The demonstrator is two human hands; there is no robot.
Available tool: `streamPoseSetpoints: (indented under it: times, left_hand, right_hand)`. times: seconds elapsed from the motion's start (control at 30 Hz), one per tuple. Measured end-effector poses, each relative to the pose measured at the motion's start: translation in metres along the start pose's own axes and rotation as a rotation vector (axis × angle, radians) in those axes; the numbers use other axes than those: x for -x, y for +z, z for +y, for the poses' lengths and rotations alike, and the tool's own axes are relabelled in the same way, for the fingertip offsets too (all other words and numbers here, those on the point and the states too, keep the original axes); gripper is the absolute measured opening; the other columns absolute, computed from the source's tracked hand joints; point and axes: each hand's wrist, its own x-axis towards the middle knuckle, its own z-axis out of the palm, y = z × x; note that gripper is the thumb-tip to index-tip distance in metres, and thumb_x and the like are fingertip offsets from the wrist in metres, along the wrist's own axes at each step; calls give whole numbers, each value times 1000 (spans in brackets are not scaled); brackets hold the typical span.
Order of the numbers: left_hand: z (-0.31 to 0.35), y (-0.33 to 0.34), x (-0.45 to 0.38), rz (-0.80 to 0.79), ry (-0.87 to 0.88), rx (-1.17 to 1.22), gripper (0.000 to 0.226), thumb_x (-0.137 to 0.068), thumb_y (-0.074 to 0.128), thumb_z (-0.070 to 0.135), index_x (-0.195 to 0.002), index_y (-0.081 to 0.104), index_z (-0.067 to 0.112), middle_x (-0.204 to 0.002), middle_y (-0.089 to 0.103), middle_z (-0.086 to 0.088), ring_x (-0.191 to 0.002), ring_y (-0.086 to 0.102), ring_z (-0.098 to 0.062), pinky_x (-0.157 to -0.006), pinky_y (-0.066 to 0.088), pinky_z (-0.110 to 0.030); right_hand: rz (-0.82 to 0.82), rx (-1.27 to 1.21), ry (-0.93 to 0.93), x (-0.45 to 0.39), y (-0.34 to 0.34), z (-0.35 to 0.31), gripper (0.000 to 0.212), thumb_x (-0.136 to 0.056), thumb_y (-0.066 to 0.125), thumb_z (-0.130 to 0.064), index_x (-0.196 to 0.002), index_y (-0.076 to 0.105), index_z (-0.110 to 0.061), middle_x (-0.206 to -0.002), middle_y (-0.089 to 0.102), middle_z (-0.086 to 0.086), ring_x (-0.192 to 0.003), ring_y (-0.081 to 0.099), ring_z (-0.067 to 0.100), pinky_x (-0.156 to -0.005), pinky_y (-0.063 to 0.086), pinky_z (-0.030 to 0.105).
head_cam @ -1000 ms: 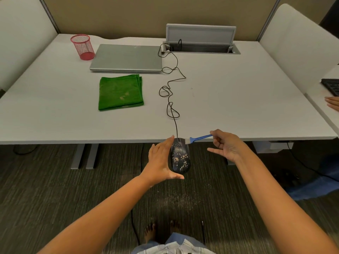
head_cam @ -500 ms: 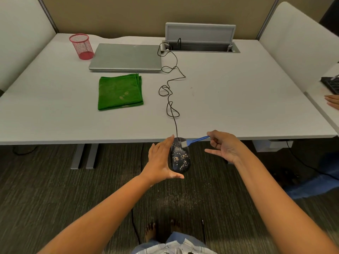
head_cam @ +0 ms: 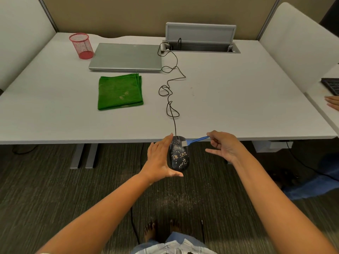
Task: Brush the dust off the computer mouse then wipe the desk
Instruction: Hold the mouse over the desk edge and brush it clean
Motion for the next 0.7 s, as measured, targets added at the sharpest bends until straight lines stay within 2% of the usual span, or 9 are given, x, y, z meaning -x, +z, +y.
streamPoseSetpoints:
  times: [0.3, 0.5, 0.7]
  left_hand:
    - [0, -3, -3, -24, -3, -43, 129, -47, 79, 62, -143, -3, 37, -148, 22, -1, -133, 15, -16, -113, 3, -49]
    - [5, -5, -4, -15, 9, -10, 125, -48, 80, 59, -132, -12, 49, -147, 22, -3, -129, 17, -15, -110, 9, -55]
    - [5, -5, -2, -20, 30, -19, 125, -49, 79, 61, -132, -14, 50, -149, 21, -2, -135, 14, -17, -112, 3, -53]
  right_hand:
    - [-4, -4, -77, 7, 9, -12, 6, -79, 68, -15, -81, 63, -11, -70, 57, 2, -67, 54, 10, -71, 57, 40]
    - [-49, 183, -169, 12, 39, -12, 13, -76, 72, -16, -78, 60, -12, -82, 56, 4, -82, 55, 13, -69, 58, 36]
    - [-4, 236, -224, 14, 44, -17, 14, -75, 73, -15, -75, 59, -11, -84, 57, 4, -82, 55, 12, -63, 57, 32]
